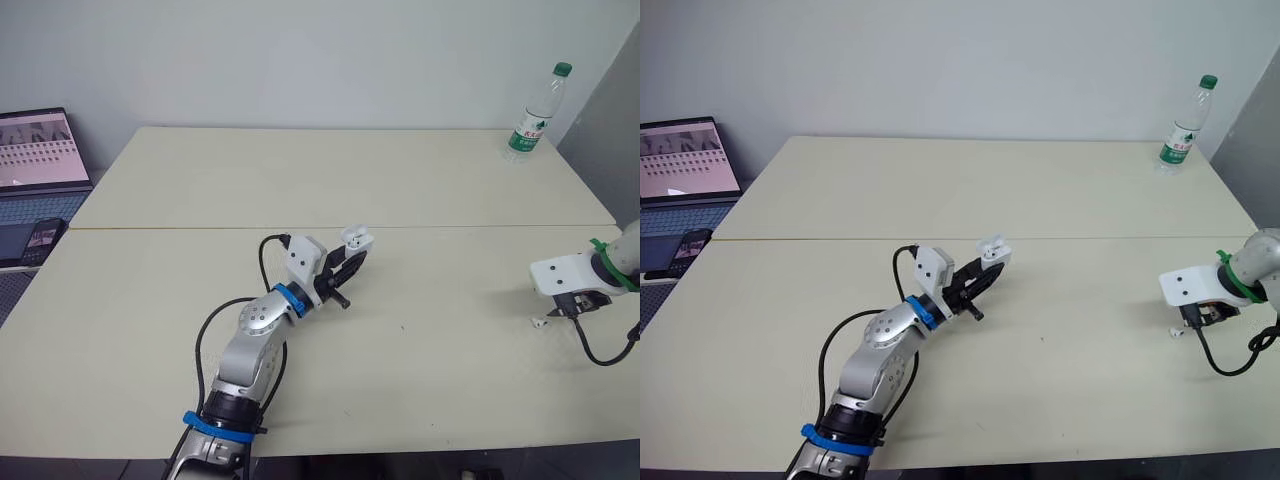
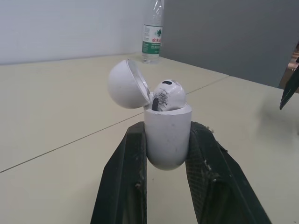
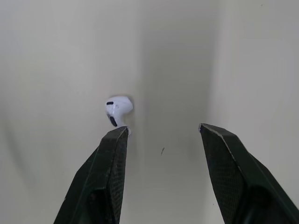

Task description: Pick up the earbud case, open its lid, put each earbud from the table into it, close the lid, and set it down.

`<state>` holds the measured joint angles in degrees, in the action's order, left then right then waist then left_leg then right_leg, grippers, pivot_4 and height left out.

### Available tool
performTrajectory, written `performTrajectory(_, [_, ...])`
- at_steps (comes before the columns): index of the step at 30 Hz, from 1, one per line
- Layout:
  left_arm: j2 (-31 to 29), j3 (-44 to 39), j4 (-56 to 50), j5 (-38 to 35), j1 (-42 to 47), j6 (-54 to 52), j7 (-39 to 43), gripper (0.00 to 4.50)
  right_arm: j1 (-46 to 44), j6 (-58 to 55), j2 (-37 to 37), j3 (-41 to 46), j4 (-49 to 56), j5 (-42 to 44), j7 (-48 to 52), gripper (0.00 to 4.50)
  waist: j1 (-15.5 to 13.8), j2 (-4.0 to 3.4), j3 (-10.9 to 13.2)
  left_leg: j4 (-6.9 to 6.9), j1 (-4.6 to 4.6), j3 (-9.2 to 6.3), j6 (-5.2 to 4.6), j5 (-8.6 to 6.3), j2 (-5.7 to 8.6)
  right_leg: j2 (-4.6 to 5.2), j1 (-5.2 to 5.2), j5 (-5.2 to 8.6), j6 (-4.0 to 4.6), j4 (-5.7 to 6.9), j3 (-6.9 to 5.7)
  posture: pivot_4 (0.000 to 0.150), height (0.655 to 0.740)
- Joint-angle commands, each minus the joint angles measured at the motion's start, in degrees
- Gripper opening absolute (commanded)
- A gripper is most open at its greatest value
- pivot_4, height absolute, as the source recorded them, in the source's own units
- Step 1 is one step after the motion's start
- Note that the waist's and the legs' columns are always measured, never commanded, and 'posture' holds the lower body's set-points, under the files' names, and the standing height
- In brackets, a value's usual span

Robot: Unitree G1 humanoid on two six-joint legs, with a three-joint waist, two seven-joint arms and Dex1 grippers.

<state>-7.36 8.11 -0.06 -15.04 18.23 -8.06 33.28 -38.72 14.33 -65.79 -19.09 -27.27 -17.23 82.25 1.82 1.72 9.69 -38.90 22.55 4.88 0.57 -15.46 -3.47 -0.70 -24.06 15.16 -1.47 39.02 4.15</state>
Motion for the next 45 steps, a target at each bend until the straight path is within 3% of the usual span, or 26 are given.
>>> performTrajectory(1, [0.13,-0.14,-1.32,0.05,0.75,1.61,0.27,0.74,-0.13,-0.56,-0.29,1.44,0.44,0.43,0.18,2.50,-0.02,0.00,0.00,0.00,0.00,0.00,0.00,0.00,0.00,0.00,0.00,0.00,0.00,0.00,0.00,0.150,0.7362])
performTrajectory(12, [-0.14,-0.05,-1.89,0.03,0.35,1.39,0.22,0.74,1.47,-0.09,-0.59,1.24,-0.73,-0.65,-1.32,2.50,-0.03,-0.01,-0.01,0.00,0.00,0.00,0.00,0.00,0.00,0.00,0.00,0.00,0.00,0.00,0.00,0.150,0.7362])
performTrajectory(33, [0.21,0.08,-0.70,0.02,1.19,1.90,0.63,0.74,8.04,-8.23,-3.84,4.71,8.85,2.92,1.68,2.50,-0.02,-0.07,-0.04,0.00,-0.01,-0.03,0.00,0.00,0.00,-0.01,0.02,0.00,0.00,0.02,-0.02,0.150,0.7362])
performTrajectory(45, [0.27,0.13,-0.03,0.07,1.53,2.38,0.75,0.74,6.19,-11.59,-2.95,4.62,7.15,2.20,-0.01,2.50,-0.01,-0.08,-0.05,-0.01,-0.01,-0.02,0.00,0.00,0.01,-0.01,0.01,0.00,-0.01,0.02,-0.01,0.150,0.7362])
